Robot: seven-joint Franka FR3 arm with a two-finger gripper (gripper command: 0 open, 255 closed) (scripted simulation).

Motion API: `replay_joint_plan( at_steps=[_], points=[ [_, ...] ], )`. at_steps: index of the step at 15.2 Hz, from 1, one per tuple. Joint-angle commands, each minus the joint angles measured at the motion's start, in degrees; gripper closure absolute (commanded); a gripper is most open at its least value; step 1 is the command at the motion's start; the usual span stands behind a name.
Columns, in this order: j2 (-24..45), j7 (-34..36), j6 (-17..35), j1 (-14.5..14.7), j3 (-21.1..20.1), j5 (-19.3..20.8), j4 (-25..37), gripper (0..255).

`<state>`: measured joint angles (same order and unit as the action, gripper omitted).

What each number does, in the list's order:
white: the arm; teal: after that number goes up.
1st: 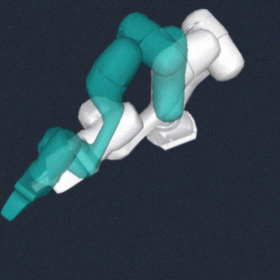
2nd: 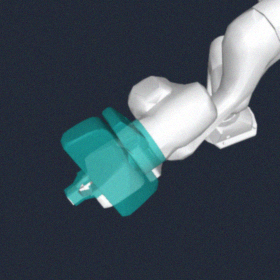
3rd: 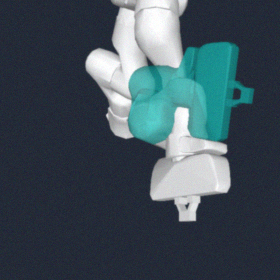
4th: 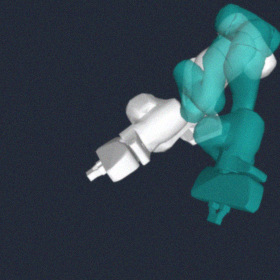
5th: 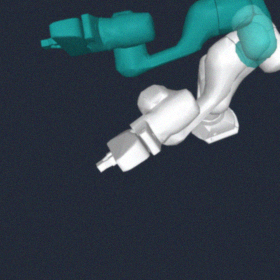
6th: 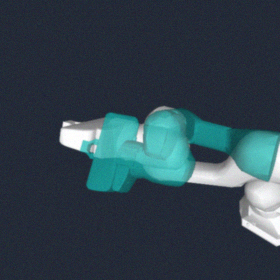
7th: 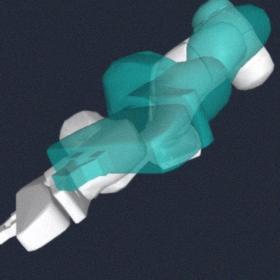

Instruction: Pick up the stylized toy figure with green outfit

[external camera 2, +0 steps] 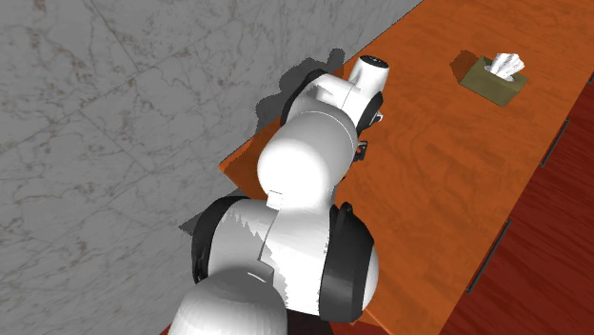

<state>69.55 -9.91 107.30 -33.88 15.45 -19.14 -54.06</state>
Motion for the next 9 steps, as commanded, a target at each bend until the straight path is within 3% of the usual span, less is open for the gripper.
replay_joint_plan(
  at_steps=[1,2,3,9],
  points=[
    [1.30,-0.01,0.12,-0.32,-0.11,-0.04,1.24,0],
    [1.30,-0.01,0.12,-0.32,-0.11,-0.04,1.24,0],
    [1.12,-0.08,0.24,-0.30,-0.10,-0.05,0.93,255],
    [1.14,-0.08,0.17,-0.33,-0.09,-0.04,1.02,255]
  ],
)
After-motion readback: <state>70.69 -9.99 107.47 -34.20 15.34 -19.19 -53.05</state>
